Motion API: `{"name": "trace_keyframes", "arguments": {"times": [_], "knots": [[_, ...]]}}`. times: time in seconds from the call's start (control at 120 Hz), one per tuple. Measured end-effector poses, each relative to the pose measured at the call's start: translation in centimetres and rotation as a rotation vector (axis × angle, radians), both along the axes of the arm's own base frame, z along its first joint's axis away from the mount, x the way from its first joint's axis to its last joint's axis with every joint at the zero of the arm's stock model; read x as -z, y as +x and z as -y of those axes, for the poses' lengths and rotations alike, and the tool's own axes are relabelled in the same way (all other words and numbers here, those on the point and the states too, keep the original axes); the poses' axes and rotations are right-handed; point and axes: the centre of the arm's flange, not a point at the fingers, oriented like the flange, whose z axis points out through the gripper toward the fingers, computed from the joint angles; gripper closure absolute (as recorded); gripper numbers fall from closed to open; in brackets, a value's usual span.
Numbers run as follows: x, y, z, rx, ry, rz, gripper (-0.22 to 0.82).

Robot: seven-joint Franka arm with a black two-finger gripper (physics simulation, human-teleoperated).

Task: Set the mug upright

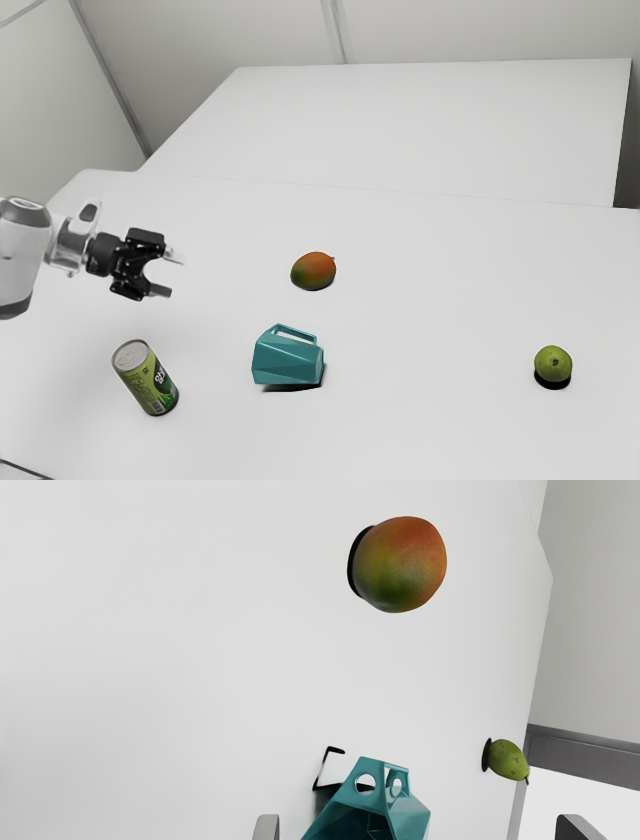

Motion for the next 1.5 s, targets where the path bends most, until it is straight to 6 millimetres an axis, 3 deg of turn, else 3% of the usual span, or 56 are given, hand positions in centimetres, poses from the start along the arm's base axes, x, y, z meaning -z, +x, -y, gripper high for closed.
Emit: {"name": "trace_keyframes", "arguments": {"times": [0.283,0.483,0.55,0.725,0.992,1.5], "knots": [[4.0,-0.1,-1.2,0.036,0.012,0.004,0.00],[5.2,-2.7,-6.2,-0.044,0.021,0.016,0.00],[5.8,-3.2,-6.9,-0.052,0.019,0.013,0.00],[7.1,-3.0,-3.7,0.030,-0.009,0.005,0.00],[8.5,-4.8,0.0,0.130,-0.047,-0.023,0.00],[8.6,-1.7,6.1,0.194,-0.083,0.015,0.00]]}}
